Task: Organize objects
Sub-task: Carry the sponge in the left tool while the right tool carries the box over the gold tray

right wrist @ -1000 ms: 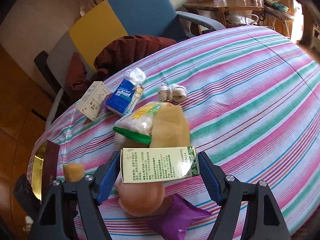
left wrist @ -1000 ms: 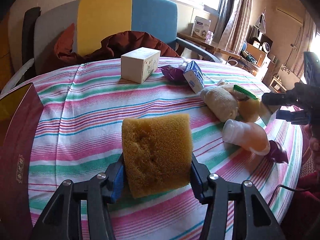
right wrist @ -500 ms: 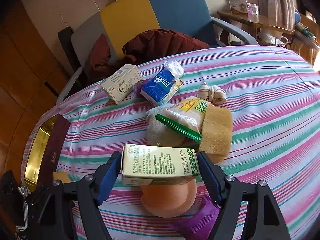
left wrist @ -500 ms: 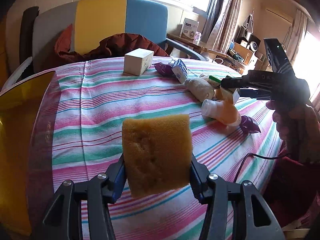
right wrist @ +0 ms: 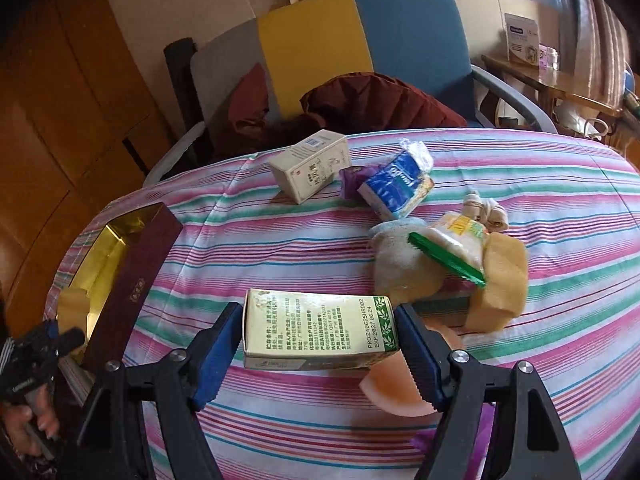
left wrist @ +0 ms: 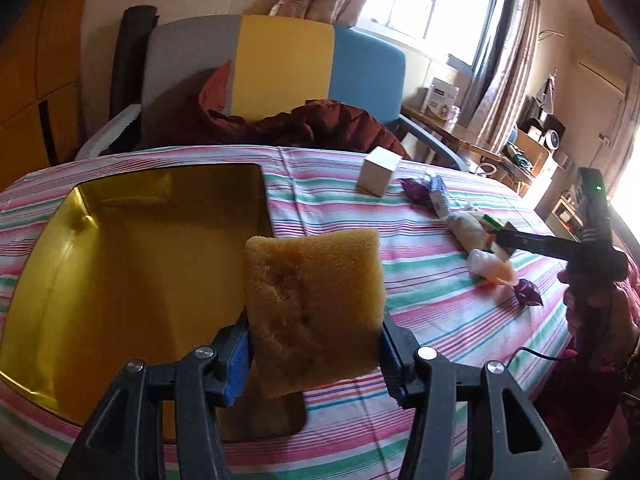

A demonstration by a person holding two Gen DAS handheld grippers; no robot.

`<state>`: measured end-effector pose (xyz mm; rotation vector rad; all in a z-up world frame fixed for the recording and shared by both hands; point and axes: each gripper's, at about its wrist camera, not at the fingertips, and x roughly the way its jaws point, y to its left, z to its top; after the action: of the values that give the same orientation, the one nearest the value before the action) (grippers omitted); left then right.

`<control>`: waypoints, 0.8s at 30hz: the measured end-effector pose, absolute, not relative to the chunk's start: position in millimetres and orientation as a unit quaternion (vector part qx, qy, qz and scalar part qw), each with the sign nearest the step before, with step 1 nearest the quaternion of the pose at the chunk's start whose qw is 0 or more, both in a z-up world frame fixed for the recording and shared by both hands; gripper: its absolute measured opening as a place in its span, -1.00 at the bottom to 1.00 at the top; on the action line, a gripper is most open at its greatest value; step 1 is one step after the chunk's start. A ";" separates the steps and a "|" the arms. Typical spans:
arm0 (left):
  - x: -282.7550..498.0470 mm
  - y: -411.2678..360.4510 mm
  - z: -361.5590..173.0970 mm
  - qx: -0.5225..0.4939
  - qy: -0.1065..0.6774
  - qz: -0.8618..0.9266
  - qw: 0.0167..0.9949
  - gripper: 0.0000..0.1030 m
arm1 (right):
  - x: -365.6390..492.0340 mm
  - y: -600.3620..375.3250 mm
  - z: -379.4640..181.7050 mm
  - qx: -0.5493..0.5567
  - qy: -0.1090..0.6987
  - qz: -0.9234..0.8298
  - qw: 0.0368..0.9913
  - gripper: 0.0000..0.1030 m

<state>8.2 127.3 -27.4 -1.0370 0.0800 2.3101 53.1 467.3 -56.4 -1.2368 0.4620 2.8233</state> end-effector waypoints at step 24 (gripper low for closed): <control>-78.2 -10.0 -71.0 -0.481 0.019 0.873 0.081 0.19 | 0.8 231.6 -27.9 -0.385 0.147 0.887 -0.209 0.49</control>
<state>-78.2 -10.0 -71.0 -1.4392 0.0578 2.6092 0.8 231.6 -27.9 -1.4026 0.5359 3.2319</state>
